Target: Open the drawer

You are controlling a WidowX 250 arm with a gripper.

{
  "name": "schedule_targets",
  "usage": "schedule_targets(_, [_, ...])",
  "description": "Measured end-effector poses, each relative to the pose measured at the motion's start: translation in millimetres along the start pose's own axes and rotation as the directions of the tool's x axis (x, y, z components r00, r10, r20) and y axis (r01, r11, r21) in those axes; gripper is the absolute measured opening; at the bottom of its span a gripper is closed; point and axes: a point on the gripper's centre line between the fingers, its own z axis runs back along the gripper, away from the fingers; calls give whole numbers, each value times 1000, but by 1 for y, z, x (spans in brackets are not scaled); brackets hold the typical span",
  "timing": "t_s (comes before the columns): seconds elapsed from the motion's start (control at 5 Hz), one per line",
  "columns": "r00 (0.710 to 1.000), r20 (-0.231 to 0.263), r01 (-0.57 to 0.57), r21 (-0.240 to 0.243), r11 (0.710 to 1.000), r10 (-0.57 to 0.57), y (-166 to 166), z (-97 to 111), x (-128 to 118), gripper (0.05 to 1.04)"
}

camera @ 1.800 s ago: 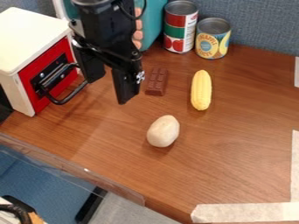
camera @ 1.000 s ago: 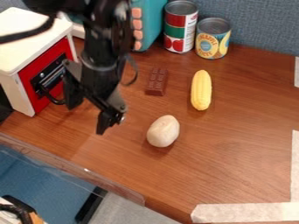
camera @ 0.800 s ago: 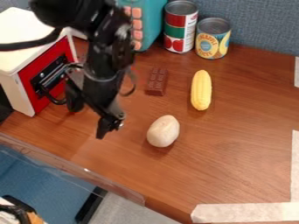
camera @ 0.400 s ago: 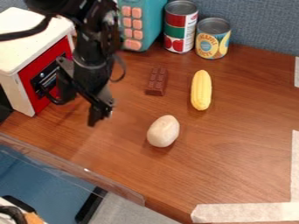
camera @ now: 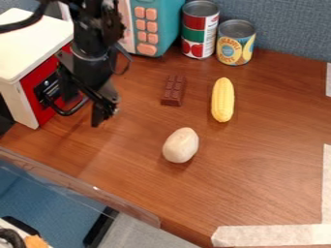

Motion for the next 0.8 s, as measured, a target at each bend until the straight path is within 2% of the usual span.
schedule_targets(0.8, [998,-39,-40,-19,999,39,25,-24,17,1001])
